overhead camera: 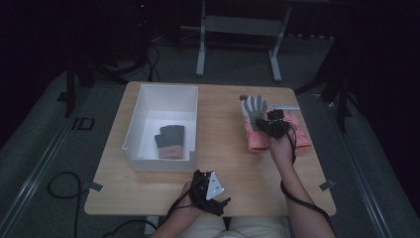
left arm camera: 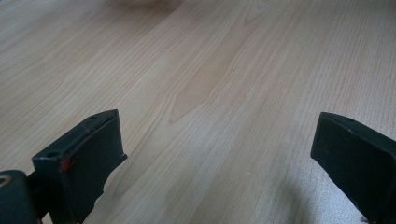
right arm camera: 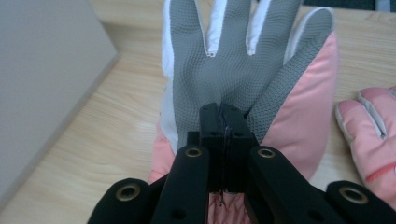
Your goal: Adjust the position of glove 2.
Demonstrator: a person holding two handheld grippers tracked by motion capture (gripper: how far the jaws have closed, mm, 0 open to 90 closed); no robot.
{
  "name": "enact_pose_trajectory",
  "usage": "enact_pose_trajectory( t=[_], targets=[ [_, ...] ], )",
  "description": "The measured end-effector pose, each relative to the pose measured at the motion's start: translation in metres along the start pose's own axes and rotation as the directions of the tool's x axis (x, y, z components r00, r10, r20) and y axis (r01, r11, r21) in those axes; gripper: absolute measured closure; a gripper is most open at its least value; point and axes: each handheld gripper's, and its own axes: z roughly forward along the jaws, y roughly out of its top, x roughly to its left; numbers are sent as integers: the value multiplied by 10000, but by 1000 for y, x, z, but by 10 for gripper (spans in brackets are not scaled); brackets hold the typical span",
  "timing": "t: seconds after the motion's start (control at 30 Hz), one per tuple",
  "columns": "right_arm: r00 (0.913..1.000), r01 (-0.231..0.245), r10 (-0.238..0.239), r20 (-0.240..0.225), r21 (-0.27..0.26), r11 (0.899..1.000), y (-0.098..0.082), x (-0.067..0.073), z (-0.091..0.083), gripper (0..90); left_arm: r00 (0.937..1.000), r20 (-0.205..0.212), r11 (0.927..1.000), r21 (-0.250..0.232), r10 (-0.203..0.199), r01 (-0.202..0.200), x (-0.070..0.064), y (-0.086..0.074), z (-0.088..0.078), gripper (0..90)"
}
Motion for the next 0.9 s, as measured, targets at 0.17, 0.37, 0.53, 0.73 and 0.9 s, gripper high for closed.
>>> enact_pose_trajectory(
  t=[0.17,0.37,0.53,0.73,0.9],
  targets=[
    [9997,-1,8,234,-300,9996,-13,25,-30,890,9998,-44,9998,-86,169,-170,-1,1,-1,22],
    [9996,-260,262,145,-152,9995,-38,43,-44,890,9999,-62,9998,-163,139,-140,-1,1,-2,22],
    [9976,-672,667,210,255,9974,-60,43,-33,890,9999,-18,9997,-171,154,-154,-1,1,-2,22],
    [9952,-969,954,218,824,9919,-75,45,-9,890,9997,-30,9995,-178,254,-254,-1,0,-2,22],
    [9966,-815,793,238,1144,9901,-80,51,9,888,9991,-146,9991,-131,401,-402,-1,0,-3,22]
  ],
)
